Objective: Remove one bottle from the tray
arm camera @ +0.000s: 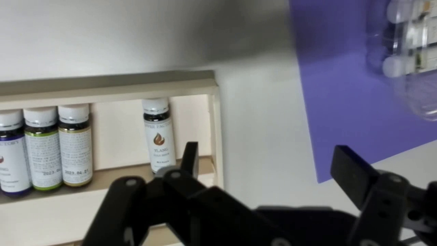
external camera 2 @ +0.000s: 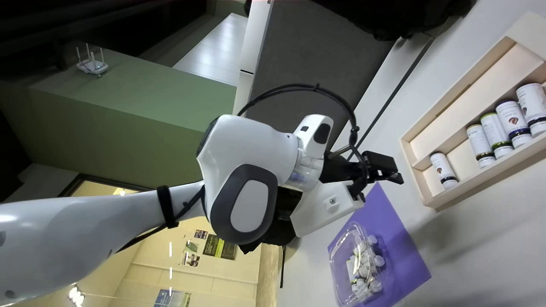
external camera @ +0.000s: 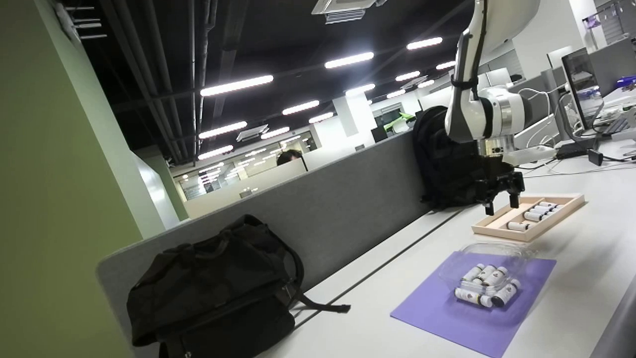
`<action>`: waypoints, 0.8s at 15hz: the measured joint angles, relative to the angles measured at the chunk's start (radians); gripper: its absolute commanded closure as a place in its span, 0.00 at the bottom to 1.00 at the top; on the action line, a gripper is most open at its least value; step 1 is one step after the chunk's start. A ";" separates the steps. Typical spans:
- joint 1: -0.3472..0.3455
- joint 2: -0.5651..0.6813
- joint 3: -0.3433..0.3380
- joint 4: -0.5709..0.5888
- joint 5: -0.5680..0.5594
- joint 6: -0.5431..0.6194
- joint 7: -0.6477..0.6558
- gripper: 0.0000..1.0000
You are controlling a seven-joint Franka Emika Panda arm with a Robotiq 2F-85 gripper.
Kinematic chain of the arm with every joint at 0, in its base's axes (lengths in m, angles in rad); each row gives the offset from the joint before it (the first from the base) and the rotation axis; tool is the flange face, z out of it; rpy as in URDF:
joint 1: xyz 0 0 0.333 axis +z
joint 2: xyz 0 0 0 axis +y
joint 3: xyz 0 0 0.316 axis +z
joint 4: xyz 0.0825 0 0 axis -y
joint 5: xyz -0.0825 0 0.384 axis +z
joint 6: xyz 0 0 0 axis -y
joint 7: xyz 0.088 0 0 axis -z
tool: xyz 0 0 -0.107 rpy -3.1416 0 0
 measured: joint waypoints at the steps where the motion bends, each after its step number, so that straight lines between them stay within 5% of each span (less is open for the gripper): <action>1: -0.011 0.023 0.000 0.003 0.013 0.026 -0.011 0.00; 11: -0.101 0.225 0.047 0.139 0.073 0.180 -0.146 0.03; 12: -0.100 0.238 0.044 0.156 0.070 0.174 -0.146 0.26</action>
